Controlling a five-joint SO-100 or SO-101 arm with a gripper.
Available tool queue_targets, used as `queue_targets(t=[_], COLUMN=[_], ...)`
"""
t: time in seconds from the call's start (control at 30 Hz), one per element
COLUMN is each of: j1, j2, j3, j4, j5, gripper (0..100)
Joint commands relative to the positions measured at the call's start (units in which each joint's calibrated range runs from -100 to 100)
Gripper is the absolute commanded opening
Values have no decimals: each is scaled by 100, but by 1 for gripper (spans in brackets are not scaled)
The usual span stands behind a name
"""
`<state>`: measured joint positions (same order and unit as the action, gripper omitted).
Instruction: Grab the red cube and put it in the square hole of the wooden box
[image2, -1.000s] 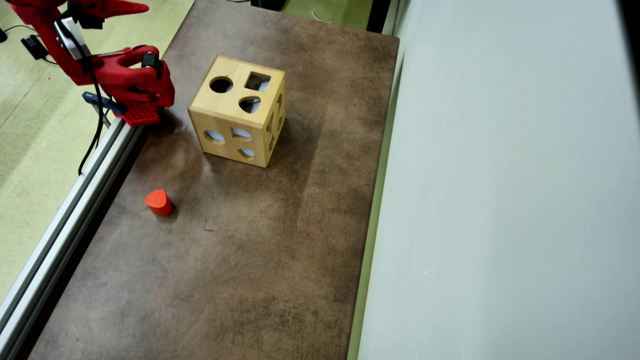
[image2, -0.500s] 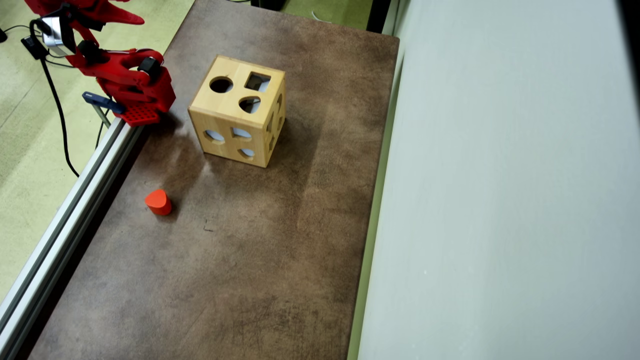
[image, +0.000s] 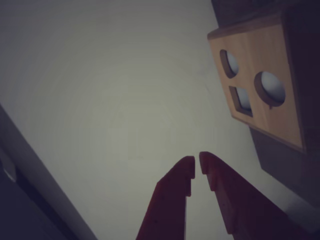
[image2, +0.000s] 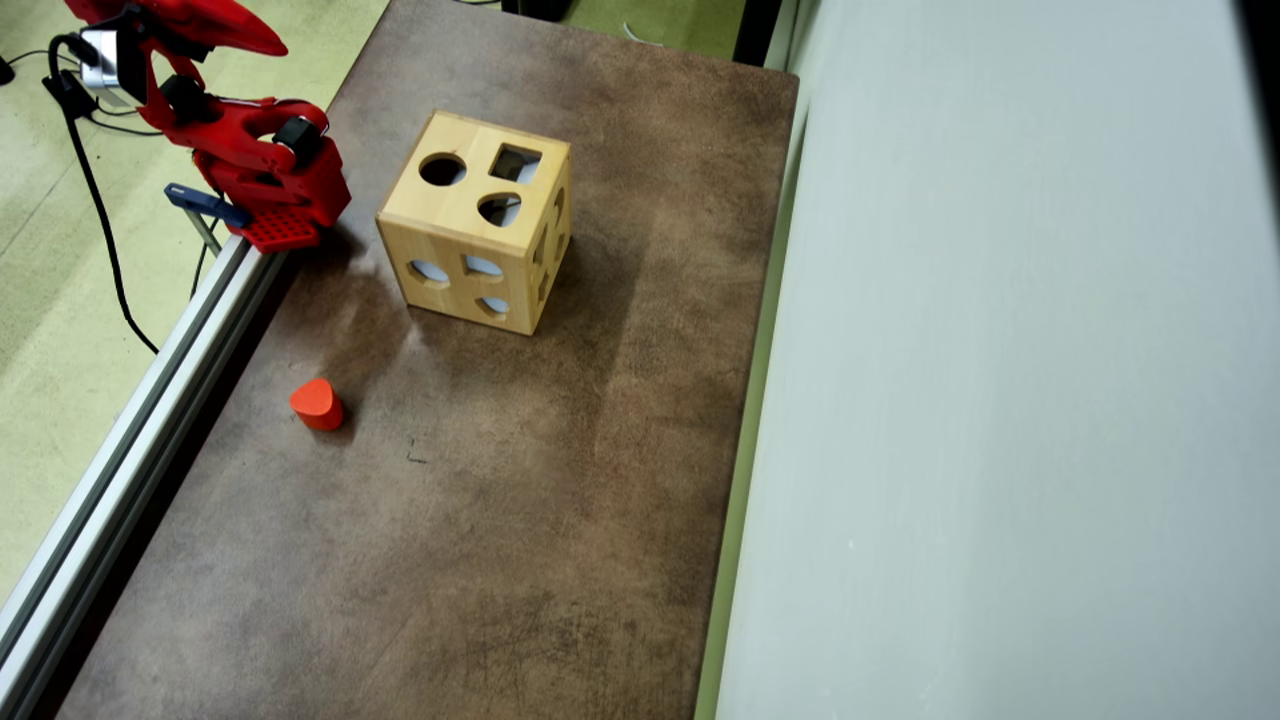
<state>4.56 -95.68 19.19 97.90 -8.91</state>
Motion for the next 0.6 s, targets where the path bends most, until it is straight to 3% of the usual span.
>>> queue_targets(t=[0.0, 0.23, 0.47, 0.57], j1=[-18, -18, -18, -11], j2=[26, 35, 26, 26], j3=[58, 174, 130, 130], j4=[25, 17, 17, 17], j5=[34, 54, 947, 1065], gripper=[3, 3, 3, 3])
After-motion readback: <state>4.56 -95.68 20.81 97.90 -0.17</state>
